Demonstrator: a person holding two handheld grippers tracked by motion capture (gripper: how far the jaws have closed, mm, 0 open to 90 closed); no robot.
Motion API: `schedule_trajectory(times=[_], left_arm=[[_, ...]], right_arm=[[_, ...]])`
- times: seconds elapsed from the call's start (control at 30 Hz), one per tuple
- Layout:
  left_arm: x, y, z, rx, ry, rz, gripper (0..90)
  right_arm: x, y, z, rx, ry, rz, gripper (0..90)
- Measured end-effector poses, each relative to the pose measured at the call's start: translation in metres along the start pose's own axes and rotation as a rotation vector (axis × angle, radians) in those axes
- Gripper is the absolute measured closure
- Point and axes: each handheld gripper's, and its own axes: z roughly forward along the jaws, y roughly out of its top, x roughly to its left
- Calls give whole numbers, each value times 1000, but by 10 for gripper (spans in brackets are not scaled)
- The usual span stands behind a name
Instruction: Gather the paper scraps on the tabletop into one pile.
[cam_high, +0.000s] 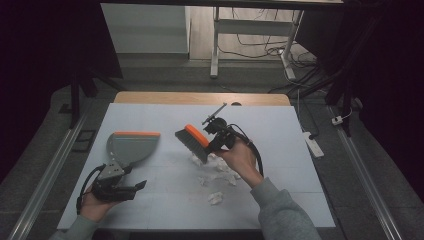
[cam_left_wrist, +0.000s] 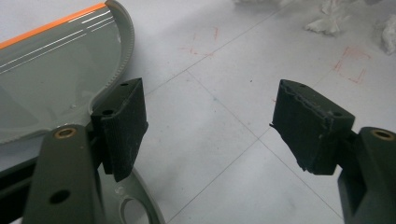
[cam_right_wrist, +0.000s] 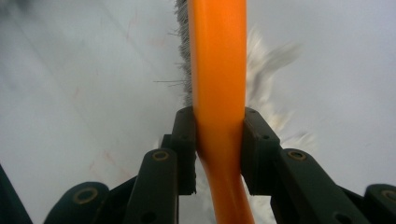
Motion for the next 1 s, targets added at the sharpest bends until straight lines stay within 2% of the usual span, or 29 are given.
schedule_trajectory(times=[0.17, 0.23, 0.43, 0.47, 0.57, 0.77, 0.87, 0.93, 1.0], left_arm=[[1, -1, 0, 2, 1, 0, 272], [1, -1, 1, 2, 1, -2, 272], [-1, -1, 0, -4, 2, 2, 272], [-1, -1, 0, -7, 3, 5, 273], [-1, -1, 0, -8, 4, 8, 273], [-1, -1, 0, -8, 3, 7, 273], [-2, 0, 1, -4, 3, 12, 273], [-3, 0, 1, -2, 1, 14, 273], [-3, 0, 2, 1, 1, 14, 273]], right_arm=[[-8, 14, 1, -27, 7, 21, 690], [-9, 20, 7, -31, 30, 42, 690], [-11, 33, 45, 15, 114, 91, 690], [-10, 34, 50, 26, 114, 90, 690], [-11, 33, 57, 66, 68, 92, 691], [-28, 10, 46, 108, 51, 134, 691], [-36, -3, 35, 116, 15, 134, 691], [-39, -10, 26, 98, 7, 140, 691], [-39, -13, 16, 46, 47, 135, 690]])
